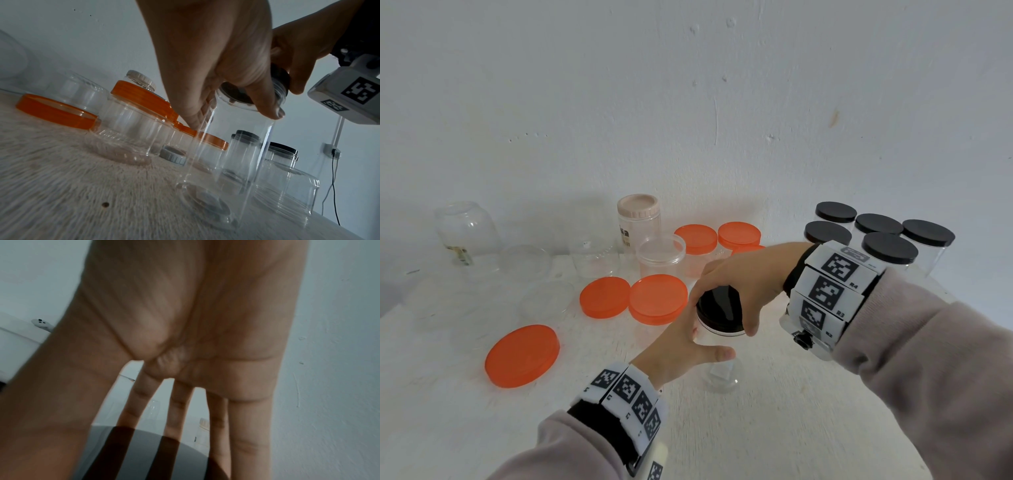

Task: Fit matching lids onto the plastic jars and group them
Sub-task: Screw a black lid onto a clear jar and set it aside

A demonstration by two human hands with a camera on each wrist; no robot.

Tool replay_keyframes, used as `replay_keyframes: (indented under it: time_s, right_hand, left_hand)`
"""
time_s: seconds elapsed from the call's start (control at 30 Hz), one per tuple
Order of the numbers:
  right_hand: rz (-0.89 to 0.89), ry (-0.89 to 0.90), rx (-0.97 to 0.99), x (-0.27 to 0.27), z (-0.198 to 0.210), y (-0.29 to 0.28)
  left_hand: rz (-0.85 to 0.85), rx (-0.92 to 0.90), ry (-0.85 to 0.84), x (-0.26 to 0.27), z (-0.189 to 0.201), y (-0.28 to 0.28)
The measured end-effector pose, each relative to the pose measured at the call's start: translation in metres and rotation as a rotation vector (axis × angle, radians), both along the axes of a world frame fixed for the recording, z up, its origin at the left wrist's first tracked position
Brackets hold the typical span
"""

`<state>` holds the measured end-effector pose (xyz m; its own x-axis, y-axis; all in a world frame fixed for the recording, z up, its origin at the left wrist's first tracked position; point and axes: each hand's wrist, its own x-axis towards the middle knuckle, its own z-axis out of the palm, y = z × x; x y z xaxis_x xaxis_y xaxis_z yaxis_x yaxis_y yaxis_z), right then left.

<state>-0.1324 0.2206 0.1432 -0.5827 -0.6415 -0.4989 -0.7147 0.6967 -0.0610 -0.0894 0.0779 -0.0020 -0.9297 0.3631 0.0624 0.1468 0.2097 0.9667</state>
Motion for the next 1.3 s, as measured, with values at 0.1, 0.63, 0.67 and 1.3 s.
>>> replay_keyframes:
  time_s: [0.1, 0.63, 0.67, 1.3]
  right_hand:
    - [0.011, -0.01, -0.004, -0.001, -0.002, 0.001]
    - [-0.069, 0.048, -0.048, -0.007, -0.011, 0.004]
    - [-0.073, 0.051, -0.043, -0.007, -0.011, 0.004]
    - [-0.258, 0.191, -0.208, 0.004, -0.029, 0.005]
  left_hand:
    - [-0.009, 0.016, 0.004, 0.0, -0.001, 0.0]
    - [0.029, 0.012, -0.04, 0.005, 0.001, 0.001]
    - [0.031, 0.012, -0.042, 0.005, 0.0, 0.001]
    - [0.129, -0.046, 0.0, 0.008, -0.001, 0.004]
